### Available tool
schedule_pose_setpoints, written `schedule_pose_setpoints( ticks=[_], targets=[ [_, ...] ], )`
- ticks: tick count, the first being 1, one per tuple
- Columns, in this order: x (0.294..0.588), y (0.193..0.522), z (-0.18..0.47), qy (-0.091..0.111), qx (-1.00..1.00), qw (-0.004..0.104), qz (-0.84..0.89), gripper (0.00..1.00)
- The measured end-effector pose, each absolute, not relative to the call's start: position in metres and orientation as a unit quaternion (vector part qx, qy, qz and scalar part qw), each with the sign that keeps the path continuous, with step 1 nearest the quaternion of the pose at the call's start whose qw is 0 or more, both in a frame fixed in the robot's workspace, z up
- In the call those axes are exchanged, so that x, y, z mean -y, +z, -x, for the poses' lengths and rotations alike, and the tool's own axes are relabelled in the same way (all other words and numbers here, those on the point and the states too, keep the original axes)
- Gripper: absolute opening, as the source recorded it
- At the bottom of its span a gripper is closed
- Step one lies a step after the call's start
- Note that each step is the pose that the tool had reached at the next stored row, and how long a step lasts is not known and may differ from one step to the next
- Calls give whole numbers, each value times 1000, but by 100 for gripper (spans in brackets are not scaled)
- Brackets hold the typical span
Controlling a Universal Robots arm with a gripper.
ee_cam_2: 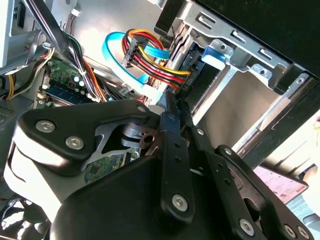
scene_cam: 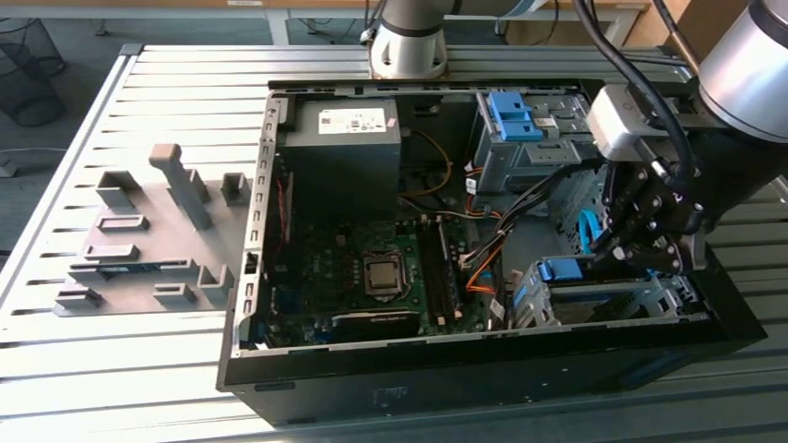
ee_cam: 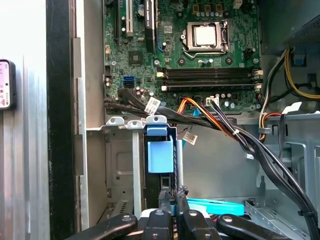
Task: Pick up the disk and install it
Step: 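Insert the second disk wire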
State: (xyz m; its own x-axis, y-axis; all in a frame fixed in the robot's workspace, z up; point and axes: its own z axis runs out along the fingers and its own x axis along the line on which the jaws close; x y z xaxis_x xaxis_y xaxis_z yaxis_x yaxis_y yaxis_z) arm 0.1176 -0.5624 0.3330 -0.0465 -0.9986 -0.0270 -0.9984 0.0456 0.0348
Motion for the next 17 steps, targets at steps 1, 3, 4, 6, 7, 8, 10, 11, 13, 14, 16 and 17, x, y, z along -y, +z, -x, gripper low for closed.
schedule_pose_setpoints(
  ticks=[1,3,4,6,7,8,10,11,13,14,16,17],
  targets=[
    [562,333,-118,-22,723,2,-690,16],
    [563,333,-118,-22,723,2,-690,16],
    [563,333,-118,-23,723,2,-690,16],
    [563,332,-118,-23,723,2,-690,16],
    [563,331,-118,-22,723,2,-690,16],
    [564,331,-118,-22,723,2,-690,16],
    [564,329,-118,-22,723,2,-690,16],
    [564,328,-119,-22,723,2,-690,16],
    [564,328,-119,-23,723,2,-690,16],
    [564,328,-119,-23,723,2,-690,16],
    [564,328,-119,-23,723,2,-690,16],
    [564,328,-119,-23,723,2,-690,16]
  ],
)
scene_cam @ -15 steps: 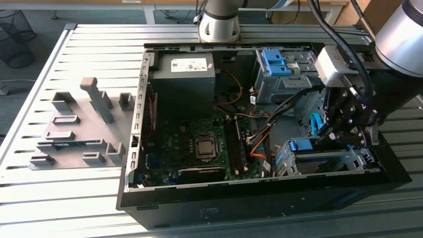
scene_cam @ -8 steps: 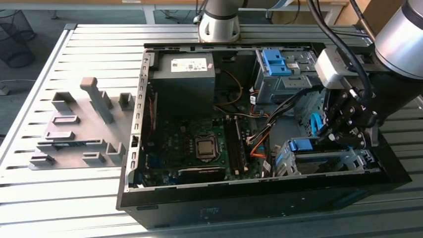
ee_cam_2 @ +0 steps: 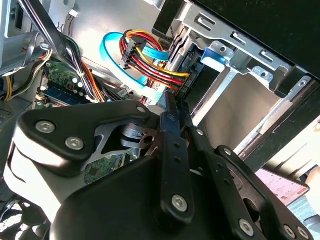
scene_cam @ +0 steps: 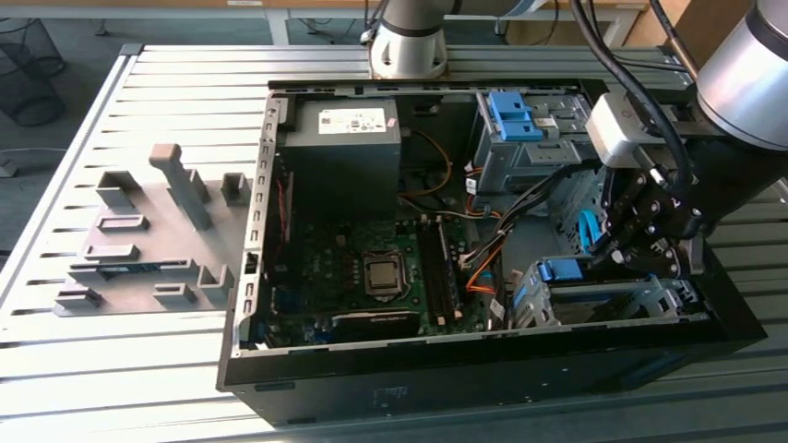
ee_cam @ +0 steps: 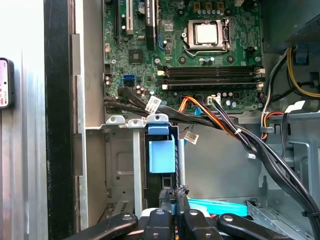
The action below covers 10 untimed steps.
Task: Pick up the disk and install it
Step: 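Insert the second disk wire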
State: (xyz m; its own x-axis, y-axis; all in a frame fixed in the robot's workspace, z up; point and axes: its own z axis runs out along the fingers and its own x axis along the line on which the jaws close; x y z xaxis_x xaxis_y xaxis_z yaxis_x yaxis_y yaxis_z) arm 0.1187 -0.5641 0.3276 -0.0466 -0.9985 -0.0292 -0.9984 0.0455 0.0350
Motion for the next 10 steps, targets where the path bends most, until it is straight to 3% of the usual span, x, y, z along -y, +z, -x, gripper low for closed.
schedule_pose_setpoints(
  ticks=[3,4,10],
  targets=[
    [564,329,-119,-24,723,0,-690,17],
    [564,332,-119,-24,723,0,-690,24],
    [564,350,-119,-24,723,2,-690,24]
  ],
)
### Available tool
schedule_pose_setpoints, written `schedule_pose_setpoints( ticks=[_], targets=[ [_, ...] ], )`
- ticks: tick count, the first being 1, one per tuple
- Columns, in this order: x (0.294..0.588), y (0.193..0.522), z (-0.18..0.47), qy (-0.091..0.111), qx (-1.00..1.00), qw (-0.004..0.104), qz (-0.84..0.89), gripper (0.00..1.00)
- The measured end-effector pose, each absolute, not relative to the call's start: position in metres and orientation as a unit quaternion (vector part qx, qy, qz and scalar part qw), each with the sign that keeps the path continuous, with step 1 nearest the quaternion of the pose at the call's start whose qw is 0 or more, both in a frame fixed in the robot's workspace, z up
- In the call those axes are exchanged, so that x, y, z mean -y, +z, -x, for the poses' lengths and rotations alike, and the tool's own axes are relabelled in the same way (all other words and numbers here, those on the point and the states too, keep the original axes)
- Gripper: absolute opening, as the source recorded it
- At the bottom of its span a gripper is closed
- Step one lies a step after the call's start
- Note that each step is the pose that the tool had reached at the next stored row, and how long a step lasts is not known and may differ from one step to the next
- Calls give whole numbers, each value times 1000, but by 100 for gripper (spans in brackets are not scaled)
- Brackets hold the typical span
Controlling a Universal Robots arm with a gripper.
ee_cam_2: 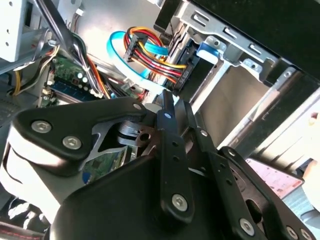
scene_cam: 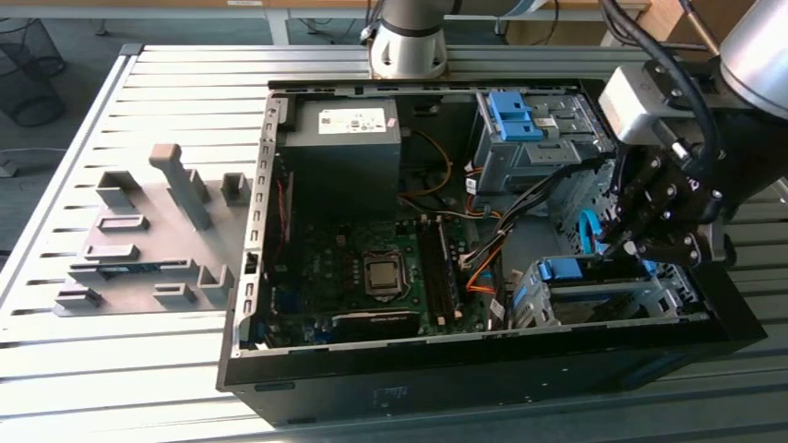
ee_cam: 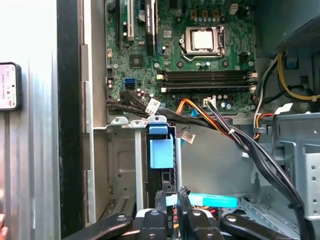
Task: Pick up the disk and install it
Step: 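Insert the second disk wire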
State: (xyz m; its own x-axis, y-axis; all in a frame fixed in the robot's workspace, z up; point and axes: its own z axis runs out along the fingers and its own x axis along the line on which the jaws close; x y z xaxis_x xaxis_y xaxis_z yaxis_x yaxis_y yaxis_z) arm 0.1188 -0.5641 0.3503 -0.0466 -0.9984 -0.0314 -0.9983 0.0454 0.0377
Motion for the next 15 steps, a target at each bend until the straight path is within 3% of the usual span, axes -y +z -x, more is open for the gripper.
schedule_pose_setpoints(
  ticks=[3,6,15],
  targets=[
    [564,350,-119,-25,723,2,-690,22],
    [564,351,-119,-25,723,2,-690,11],
    [564,351,-119,-25,723,2,-690,11]
  ],
)
